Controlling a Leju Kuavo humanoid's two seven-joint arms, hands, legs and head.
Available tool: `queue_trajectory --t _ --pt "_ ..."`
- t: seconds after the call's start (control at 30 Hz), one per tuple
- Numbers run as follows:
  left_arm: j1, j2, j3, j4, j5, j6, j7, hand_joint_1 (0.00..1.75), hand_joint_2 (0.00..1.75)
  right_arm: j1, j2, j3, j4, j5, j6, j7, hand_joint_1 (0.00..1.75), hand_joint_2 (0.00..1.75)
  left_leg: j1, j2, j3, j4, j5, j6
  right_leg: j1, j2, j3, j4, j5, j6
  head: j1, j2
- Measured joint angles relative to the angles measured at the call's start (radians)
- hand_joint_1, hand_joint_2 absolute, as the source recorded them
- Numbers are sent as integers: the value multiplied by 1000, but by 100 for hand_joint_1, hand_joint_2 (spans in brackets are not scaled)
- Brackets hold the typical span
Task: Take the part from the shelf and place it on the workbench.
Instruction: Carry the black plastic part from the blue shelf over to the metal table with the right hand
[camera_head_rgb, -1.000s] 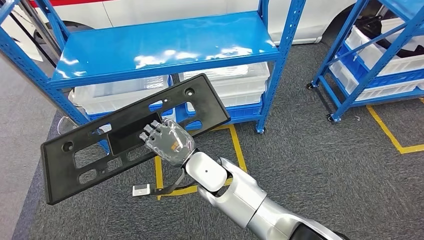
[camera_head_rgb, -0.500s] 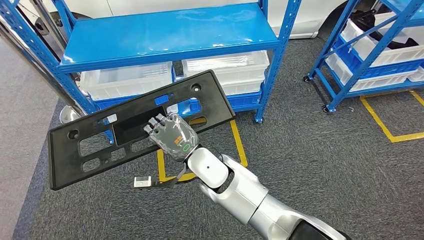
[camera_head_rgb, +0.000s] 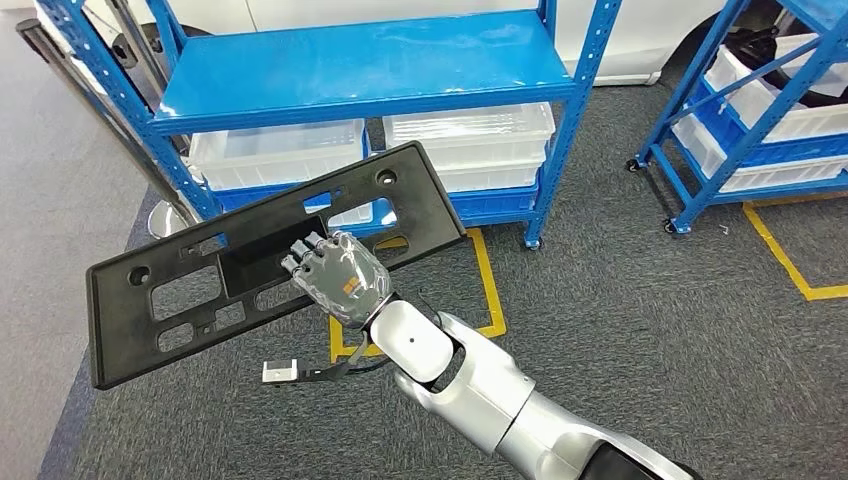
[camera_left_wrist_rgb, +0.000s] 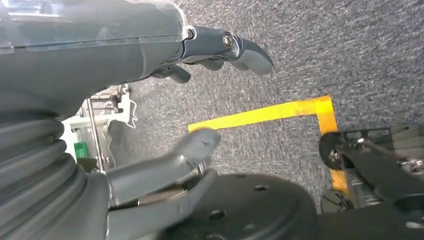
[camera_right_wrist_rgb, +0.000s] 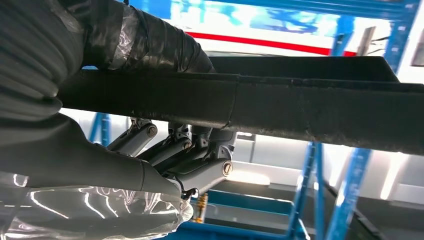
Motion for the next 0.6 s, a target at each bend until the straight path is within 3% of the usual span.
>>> queue_trajectory --t 0.1,0.17,0.23,0.27,0.3,0.33,0.37,0.4,0.47,0.53,0.6 --pt "0 0 8 0 7 -2 -1 0 175 -2 4 4 -2 0 -2 -4 175 175 -5 -11 3 -28 3 23 1 -17 0 -2 1 15 0 0" --pt "1 -1 16 0 12 -2 0 0 175 -3 9 7 -2 0 -7 -9 175 175 1 -25 5 -41 11 38 -2 11 -12 27 -25 23 0 0" --pt "0 -2 21 0 14 -2 3 0 175 -3 9 10 0 0 -12 -14 175 175 3 -40 3 -47 17 48 -5 54 -57 128 -83 27 0 0" --pt "-1 -2 22 0 14 -2 4 0 175 -2 8 11 2 0 -14 -15 175 175 3 -49 1 -45 18 50 -5 64 -89 196 -112 27 1 0" --pt "-1 -2 23 0 14 -1 5 0 175 0 6 12 4 0 -14 -15 175 175 2 -60 -1 -43 18 50 -5 69 -116 250 -128 28 1 0" --pt "0 -2 23 0 14 -1 4 0 175 1 4 14 7 0 -14 -16 175 175 2 -72 -3 -40 19 51 -5 70 -129 275 -126 28 1 0" --pt "0 -3 24 0 13 0 2 0 175 2 2 15 8 0 -14 -16 175 175 2 -84 -4 -36 18 50 -6 72 -126 264 -105 27 1 0" --pt "1 -3 24 0 13 1 -2 0 175 3 1 15 9 0 -14 -16 175 175 2 -96 -6 -31 17 49 -7 77 -104 216 -69 26 1 0" --pt "1 -4 24 0 11 1 -9 0 175 4 0 15 8 0 -15 -17 175 175 2 -118 -15 -15 14 42 -14 117 -50 93 -11 24 1 0" --pt "-1 -6 24 0 11 2 -12 0 175 6 -1 15 7 0 -15 -19 175 175 3 -137 -32 -2 13 31 -16 152 -32 37 5 24 0 0" --pt "0 -6 24 0 9 5 -16 0 175 10 -2 15 6 0 -16 -19 175 175 8 -156 -42 -1 19 19 -13 144 -36 36 8 19 0 0"
